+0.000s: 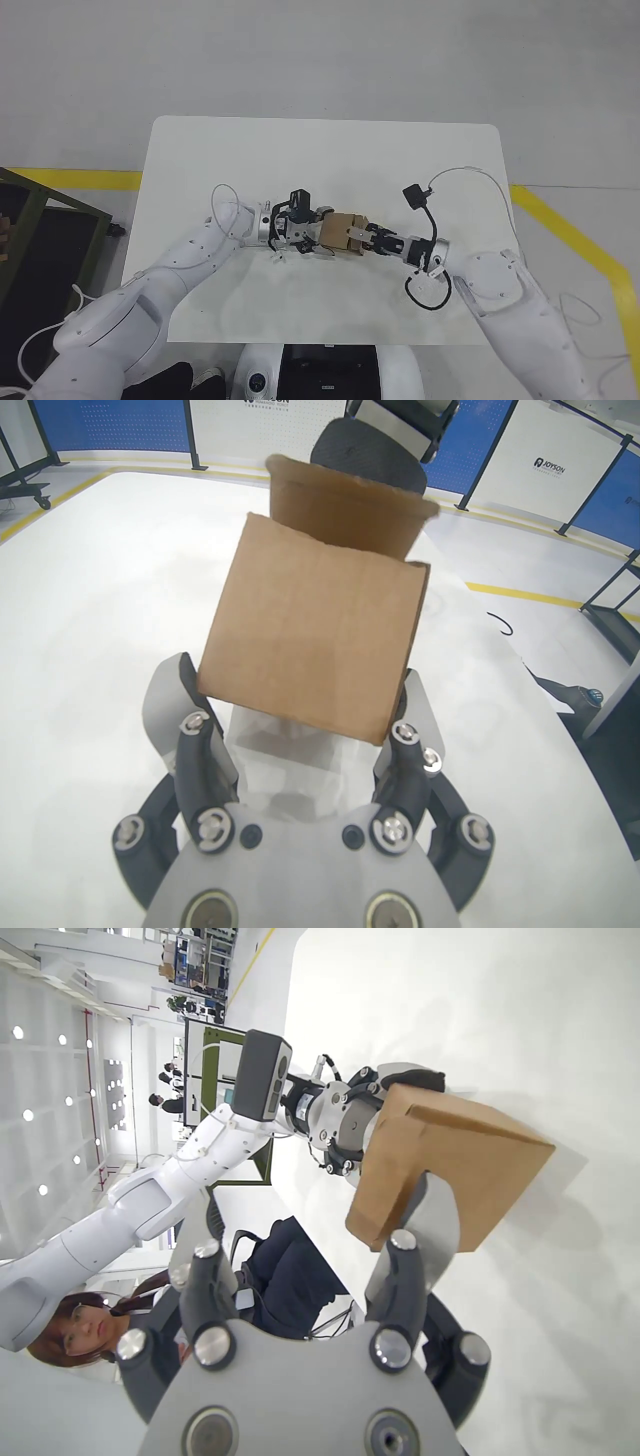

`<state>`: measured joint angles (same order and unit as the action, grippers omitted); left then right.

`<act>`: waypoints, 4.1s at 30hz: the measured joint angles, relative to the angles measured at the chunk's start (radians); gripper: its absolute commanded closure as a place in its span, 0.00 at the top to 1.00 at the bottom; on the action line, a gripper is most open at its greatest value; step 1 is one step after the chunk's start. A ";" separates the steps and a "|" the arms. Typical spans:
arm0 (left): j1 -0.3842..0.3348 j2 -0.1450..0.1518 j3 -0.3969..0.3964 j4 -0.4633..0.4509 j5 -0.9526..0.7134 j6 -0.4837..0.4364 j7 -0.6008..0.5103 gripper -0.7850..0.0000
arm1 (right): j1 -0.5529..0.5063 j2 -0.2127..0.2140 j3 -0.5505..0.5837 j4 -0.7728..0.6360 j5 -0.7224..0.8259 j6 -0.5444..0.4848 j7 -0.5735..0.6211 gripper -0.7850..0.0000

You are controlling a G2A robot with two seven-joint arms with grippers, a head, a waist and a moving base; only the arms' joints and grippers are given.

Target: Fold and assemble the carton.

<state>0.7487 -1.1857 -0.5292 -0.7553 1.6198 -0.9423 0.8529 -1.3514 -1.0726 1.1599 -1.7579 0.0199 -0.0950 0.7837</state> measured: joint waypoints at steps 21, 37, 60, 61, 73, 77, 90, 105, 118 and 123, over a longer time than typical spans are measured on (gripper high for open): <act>0.008 0.006 -0.016 -0.016 0.012 -0.004 -0.003 0.85 | 0.011 0.000 -0.007 0.043 -0.035 0.081 -0.022 0.09; 0.015 0.009 -0.028 -0.029 0.015 -0.006 -0.012 0.85 | -0.001 0.000 -0.018 0.014 -0.098 0.131 -0.054 0.18; 0.023 0.014 -0.042 -0.046 0.017 -0.013 -0.025 0.86 | 0.000 -0.002 -0.027 0.006 -0.161 0.208 -0.076 0.11; 0.024 0.014 -0.042 -0.046 0.016 -0.013 -0.027 0.86 | -0.002 -0.001 -0.025 0.006 -0.162 0.210 -0.076 0.11; 0.024 0.012 -0.046 -0.056 0.015 -0.018 -0.045 0.87 | -0.009 -0.001 -0.013 0.032 -0.170 0.232 -0.091 0.09; 0.024 0.012 -0.047 -0.058 0.013 -0.018 -0.051 0.87 | -0.008 -0.002 -0.016 0.042 -0.172 0.239 -0.094 0.10; 0.029 0.013 -0.055 -0.063 0.012 -0.015 -0.061 0.87 | -0.001 -0.007 -0.024 0.075 -0.146 0.207 -0.090 0.12; 0.036 0.016 -0.062 -0.078 0.017 -0.015 -0.065 0.88 | 0.010 -0.011 -0.037 0.069 -0.167 0.222 -0.095 0.10; 0.041 0.020 -0.068 -0.092 0.021 -0.017 -0.068 0.87 | 0.022 -0.016 -0.055 0.053 -0.190 0.247 -0.097 0.09; 0.042 0.020 -0.070 -0.094 0.022 -0.018 -0.068 0.88 | 0.030 -0.019 -0.071 0.050 -0.199 0.252 -0.092 0.11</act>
<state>0.7907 -1.1656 -0.5992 -0.8496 1.6417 -0.9602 0.7850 -1.3219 -1.0915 1.0891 -1.7077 -0.1786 0.1566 0.6921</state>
